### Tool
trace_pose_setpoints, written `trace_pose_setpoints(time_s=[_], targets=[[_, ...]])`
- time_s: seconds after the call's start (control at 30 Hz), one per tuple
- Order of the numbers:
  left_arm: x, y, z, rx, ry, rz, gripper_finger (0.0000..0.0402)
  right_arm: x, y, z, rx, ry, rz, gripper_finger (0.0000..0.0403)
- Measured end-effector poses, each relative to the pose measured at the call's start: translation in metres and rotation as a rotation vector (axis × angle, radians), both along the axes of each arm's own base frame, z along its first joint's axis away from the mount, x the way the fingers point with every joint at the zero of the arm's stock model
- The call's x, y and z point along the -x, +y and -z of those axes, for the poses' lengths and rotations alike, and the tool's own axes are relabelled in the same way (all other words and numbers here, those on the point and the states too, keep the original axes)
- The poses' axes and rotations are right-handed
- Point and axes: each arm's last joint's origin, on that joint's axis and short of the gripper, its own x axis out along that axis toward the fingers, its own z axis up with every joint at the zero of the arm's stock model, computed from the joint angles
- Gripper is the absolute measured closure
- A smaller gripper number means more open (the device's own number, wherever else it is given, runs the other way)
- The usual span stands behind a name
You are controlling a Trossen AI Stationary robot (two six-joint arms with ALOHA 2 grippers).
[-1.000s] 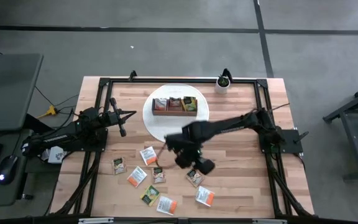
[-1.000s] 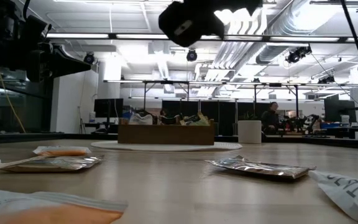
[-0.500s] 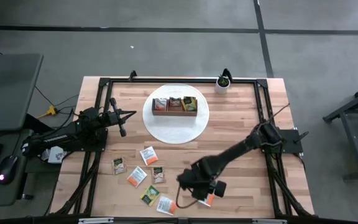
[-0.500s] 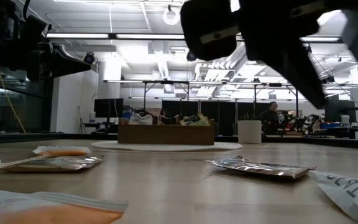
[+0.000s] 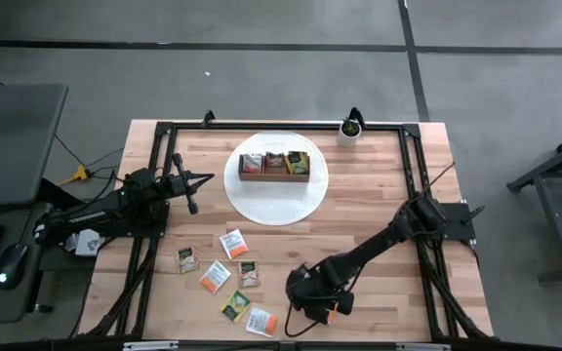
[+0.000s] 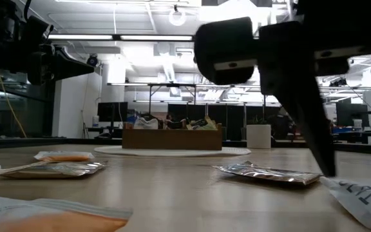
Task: Pick & Place Tea
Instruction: Put the white tea bag into the left section of the wooden organizer
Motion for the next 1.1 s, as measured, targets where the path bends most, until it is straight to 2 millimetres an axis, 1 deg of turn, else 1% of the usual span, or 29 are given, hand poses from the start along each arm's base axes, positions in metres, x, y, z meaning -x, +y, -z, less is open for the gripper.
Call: trace_pose_setpoints(time_s=[0.2, 0.4, 0.53, 0.7, 0.97, 1.03, 1.1], targets=[[0.0, 0.0, 0.0, 0.0, 0.0, 0.0, 0.0401, 0.002, 0.0, 0.009, -0.024, -0.003, 0.039, 0.0242], [0.0, 0.0, 0.0, 0.0, 0.0, 0.0, 0.0401, 0.002, 0.0, 0.012, -0.024, -0.007, 0.044, 0.0241], [0.0, 0.0, 0.0, 0.0, 0.0, 0.0, 0.0401, 0.002, 0.0, 0.014, -0.028, 0.0, 0.042, 0.0253], [0.0, 0.0, 0.0, 0.0, 0.0, 0.0, 0.0401, 0.001, 0.001, 0.017, -0.034, -0.001, 0.041, 0.0291], [0.0, 0.0, 0.0, 0.0, 0.0, 0.0, 0.0401, -0.002, -0.002, 0.017, -0.041, 0.001, 0.084, 0.0388], [0.0, 0.0, 0.0, 0.0, 0.0, 0.0, 0.0401, -0.002, -0.003, 0.016, -0.043, -0.002, 0.095, 0.0397], [0.0, 0.0, 0.0, 0.0, 0.0, 0.0, 0.0401, -0.004, -0.003, 0.016, -0.014, -0.034, 0.108, 0.0395]])
